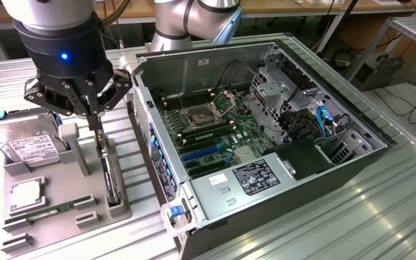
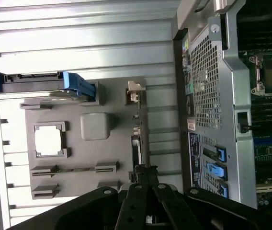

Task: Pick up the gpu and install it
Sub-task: 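Reach for the gpu, then pick up the gpu and move the gpu toward the slot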

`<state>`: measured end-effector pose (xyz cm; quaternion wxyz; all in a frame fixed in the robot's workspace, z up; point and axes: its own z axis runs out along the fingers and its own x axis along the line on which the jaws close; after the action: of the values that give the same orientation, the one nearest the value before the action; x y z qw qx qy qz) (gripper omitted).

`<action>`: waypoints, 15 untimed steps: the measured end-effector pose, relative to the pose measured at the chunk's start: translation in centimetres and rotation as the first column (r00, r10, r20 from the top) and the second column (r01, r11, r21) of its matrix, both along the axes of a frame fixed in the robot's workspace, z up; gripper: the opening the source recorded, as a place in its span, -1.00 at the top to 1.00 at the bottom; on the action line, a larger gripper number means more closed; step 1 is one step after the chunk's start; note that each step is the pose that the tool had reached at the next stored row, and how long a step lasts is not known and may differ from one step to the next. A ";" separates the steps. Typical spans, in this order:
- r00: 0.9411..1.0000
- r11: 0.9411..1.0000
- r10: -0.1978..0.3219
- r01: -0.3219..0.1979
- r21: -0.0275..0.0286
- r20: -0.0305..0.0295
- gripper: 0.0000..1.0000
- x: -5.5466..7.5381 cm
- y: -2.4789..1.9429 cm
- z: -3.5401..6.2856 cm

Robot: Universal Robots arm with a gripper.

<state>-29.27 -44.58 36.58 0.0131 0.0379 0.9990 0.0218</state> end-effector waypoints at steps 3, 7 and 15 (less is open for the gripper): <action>1.000 1.000 0.000 0.000 0.000 0.000 0.79 0.0 0.00 0.01; 1.000 1.000 0.000 0.000 0.000 0.000 0.79 0.0 0.00 0.00; 1.000 1.000 0.000 0.000 0.000 0.000 0.77 0.0 0.00 0.00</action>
<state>-29.27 -44.58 36.58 0.0131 0.0379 0.9990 0.0218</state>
